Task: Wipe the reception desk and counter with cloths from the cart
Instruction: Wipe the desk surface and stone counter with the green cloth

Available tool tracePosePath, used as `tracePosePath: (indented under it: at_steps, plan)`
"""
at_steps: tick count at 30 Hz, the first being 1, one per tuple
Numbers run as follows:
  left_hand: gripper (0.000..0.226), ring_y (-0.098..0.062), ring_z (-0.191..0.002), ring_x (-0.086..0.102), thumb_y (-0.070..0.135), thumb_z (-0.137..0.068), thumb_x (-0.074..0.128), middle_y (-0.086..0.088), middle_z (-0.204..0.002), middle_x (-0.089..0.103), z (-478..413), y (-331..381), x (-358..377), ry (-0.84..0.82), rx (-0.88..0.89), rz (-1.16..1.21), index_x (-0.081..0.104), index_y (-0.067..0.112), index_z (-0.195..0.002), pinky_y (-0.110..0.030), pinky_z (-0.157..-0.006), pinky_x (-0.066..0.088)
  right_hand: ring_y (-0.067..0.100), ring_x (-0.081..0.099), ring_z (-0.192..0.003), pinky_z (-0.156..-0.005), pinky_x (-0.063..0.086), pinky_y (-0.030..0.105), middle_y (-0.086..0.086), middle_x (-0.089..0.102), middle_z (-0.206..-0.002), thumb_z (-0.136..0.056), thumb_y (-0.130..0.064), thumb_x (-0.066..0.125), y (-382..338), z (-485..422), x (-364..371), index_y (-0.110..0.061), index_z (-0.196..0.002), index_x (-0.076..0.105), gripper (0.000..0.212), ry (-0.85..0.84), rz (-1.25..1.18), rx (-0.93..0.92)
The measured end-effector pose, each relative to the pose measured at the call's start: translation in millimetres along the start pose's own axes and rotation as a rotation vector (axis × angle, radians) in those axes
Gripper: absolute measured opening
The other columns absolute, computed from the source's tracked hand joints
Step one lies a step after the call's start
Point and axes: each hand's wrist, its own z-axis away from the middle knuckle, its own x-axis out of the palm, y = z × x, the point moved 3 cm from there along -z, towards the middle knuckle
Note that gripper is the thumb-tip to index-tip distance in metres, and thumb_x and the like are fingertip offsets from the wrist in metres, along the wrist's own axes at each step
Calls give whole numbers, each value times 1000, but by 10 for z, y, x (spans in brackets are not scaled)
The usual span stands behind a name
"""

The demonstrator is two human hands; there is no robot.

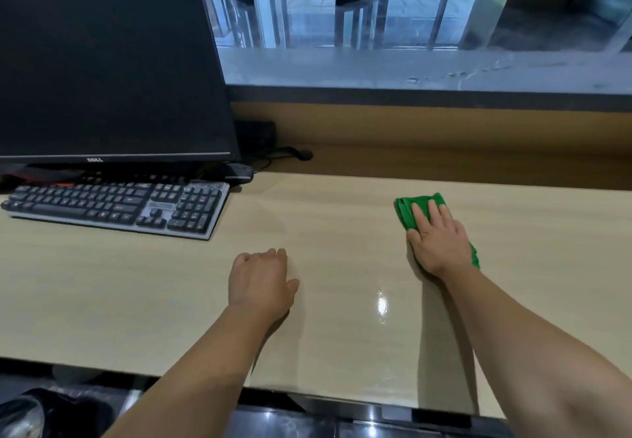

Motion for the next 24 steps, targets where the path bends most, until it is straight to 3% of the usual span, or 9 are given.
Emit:
tracePosePath:
  at_steps: [5,10,14,18,21,24]
  plan:
    - [34,-14,-97,55,52,-85,56,8,-93,51,-120,-76,16,-57,-29,62,38,24,-92,-30,-106,25,28,-7,-150,-121,1,45,9,-8,-163,-103,-39,16,-524,-46,69,-24,-157,-2,59,48,-48,94]
    - [50,-11,-123,49,59,-83,56,7,-128,52,-193,-115,111,-147,-22,43,49,24,-118,-35,-110,15,27,-12,-150,-121,-1,46,7,-12,-163,-103,-40,18,-1486,-69,194,-26,-156,-4,59,21,0,-258]
    - [56,-9,-122,50,62,-82,56,10,-131,53,-253,-98,95,-177,-32,-4,49,28,-125,-37,-111,14,24,-18,-149,-120,-8,45,3,-17,-162,-104,-39,19,-2069,-5,238,-30,-156,-5,57,-62,49,-561]
    - [62,-8,-129,45,61,-82,57,8,-144,45,-260,-79,73,-205,-46,-8,47,27,-132,-37,-113,10,17,-16,-149,-120,-9,40,-1,-15,-163,-104,-40,19,-2025,-107,206,-34,-155,-2,56,-86,53,-664]
    - [62,-8,-131,43,61,-82,58,7,-148,41,-248,-73,53,-215,-45,-7,47,26,-132,-36,-114,9,16,-12,-150,-121,-6,38,-1,-11,-163,-103,-41,20,-1710,-307,128,-34,-156,0,56,-61,25,-606]
    - [52,-9,-118,53,60,-79,59,9,-127,55,-265,-53,10,-230,-48,-11,55,26,-118,-36,-113,10,19,-6,-151,-120,0,38,2,-5,-164,-102,-42,22,-1237,-570,30,-31,-156,5,58,2,10,-431]
